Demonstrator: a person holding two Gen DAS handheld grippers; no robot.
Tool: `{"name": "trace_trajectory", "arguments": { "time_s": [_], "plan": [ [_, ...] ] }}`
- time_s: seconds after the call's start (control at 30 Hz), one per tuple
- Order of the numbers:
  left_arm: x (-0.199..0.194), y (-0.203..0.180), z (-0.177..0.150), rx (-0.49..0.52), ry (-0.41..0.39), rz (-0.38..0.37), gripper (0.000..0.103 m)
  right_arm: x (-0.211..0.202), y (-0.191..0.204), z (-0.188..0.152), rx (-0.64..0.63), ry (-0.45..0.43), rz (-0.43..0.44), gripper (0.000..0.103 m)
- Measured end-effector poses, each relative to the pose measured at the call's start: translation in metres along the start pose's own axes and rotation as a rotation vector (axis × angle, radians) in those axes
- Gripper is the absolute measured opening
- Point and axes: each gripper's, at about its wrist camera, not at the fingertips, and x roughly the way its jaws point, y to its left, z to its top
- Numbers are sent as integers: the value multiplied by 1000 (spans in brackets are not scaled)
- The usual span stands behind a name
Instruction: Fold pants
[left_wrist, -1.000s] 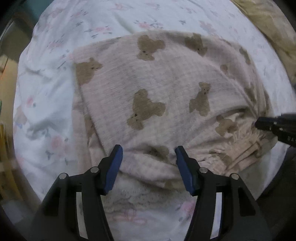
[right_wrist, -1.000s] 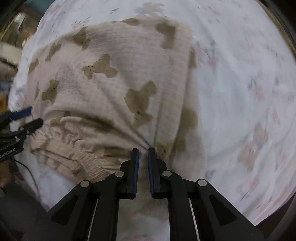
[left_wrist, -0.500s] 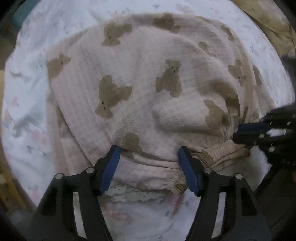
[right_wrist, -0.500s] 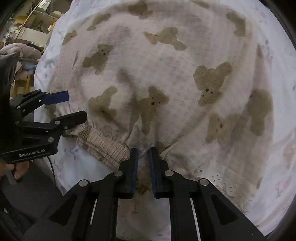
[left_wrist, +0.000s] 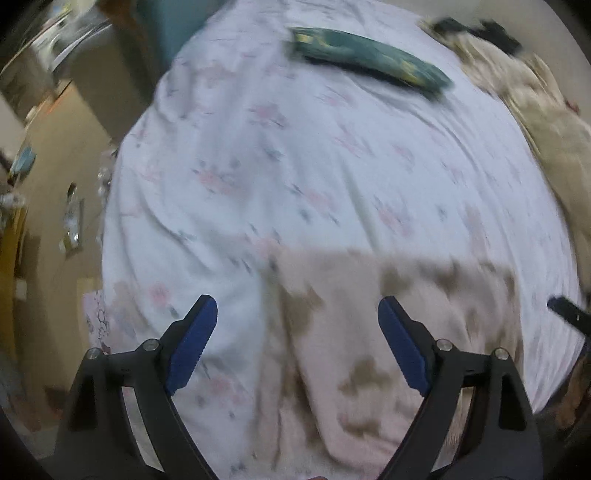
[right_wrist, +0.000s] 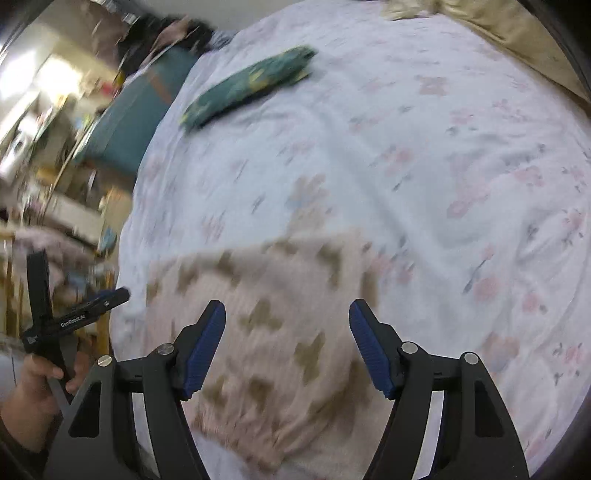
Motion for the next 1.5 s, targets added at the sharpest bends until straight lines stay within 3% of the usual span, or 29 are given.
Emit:
{"name": "trace_trajectory", "arguments": {
  "time_s": [0.2,0.37,0.5,0.63,0.7,0.8,0.9,0.93,1.0,1.03,1.07,1.1,1.2,1.33,1.37,1.4,1.43,1.47,1.5],
  "plan": [
    [19,25,1,-45,-55,-7,87,16,-32,27,42,-5,-47,72],
    [37,33,1,-107,-8,-67,87,47,-44,35,72,52,-43,72],
    [48,23,4,-65,18,-89,87,66,-43,40,18,92,-67,72],
    [64,10,3,13,37,-40,85,84,-43,38,-3,154,-50,72],
    [70,3,4,51,31,-14,83,91,-40,35,-41,174,-83,72],
    [74,-5,5,80,24,-39,82,97,-34,31,-79,177,-100,72],
    [76,-13,7,108,29,-89,63,101,-25,28,-127,186,-85,71],
    [78,-16,7,124,44,-107,52,104,-22,26,-143,192,-83,70],
    [80,-20,6,145,61,-130,36,106,-17,24,-170,204,-87,56],
    [80,-22,5,150,66,-141,20,107,-15,23,-182,209,-87,50],
    [81,-23,5,153,78,-158,5,108,-15,22,-188,217,-82,33],
    [80,-26,5,162,93,-174,5,110,-14,21,-193,226,-82,19],
    [70,-34,6,206,52,-139,4,105,-9,22,-227,213,-79,5],
    [51,-36,17,194,-30,-143,3,91,0,32,-250,125,-89,4],
    [37,-37,19,202,-109,-146,3,83,2,35,-250,67,-100,4],
    [9,-43,17,259,-295,-161,3,71,5,36,-262,-25,-91,4],
    [1,-47,15,289,-351,-149,3,57,10,37,-288,-126,-95,4],
    [0,-53,17,313,-342,-131,3,51,14,37,-307,-171,-102,4],
    [11,-55,20,308,-264,-138,3,53,14,38,-306,-155,-98,4]
  ]
}}
